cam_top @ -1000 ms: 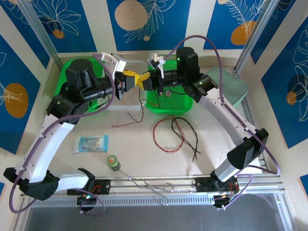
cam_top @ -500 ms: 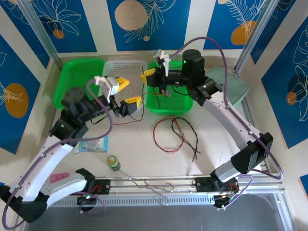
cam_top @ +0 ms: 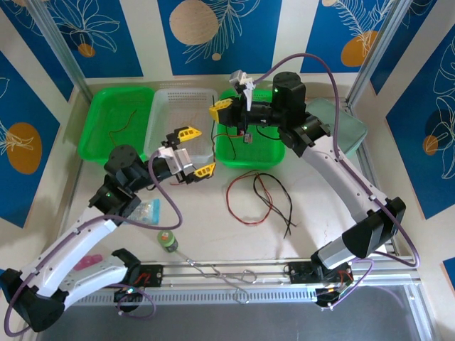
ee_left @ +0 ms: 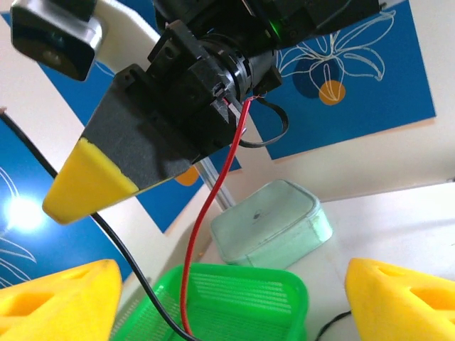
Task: Untangle the cables
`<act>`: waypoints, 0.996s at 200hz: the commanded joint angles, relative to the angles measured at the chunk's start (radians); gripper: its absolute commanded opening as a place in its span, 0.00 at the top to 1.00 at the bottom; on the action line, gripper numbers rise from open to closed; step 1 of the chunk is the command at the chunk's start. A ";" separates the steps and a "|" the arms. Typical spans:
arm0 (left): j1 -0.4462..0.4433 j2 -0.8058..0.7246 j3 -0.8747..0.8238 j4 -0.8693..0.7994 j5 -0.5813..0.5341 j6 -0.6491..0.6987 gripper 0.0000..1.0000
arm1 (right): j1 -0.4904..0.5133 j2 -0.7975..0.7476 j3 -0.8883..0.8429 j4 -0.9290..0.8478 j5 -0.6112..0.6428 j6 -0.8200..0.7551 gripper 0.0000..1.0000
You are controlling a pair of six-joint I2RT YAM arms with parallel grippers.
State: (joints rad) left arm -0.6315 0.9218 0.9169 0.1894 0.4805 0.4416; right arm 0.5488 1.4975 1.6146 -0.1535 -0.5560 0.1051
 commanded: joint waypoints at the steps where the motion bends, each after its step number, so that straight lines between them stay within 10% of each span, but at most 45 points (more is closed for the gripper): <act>1: -0.023 0.033 0.024 0.039 -0.003 0.110 0.22 | 0.010 -0.043 0.025 -0.020 0.001 0.004 1.00; 117: -0.071 0.237 0.108 0.172 -0.106 0.128 0.46 | 0.034 -0.067 0.001 -0.035 0.009 0.008 1.00; 127: -0.072 0.250 0.116 0.177 -0.097 0.124 0.60 | 0.034 -0.069 -0.001 -0.034 0.013 0.010 1.00; 138: -0.074 0.260 0.127 0.168 -0.092 0.106 1.00 | 0.034 -0.072 -0.001 -0.035 0.021 0.006 1.00; 199: -0.080 0.157 0.127 0.050 -0.166 0.087 1.00 | 0.006 -0.137 -0.081 -0.009 0.204 0.038 1.00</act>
State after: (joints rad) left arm -0.7002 1.1515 1.0348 0.2615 0.3584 0.5404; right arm 0.5697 1.4128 1.5822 -0.1852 -0.4446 0.1097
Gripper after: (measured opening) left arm 0.049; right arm 0.048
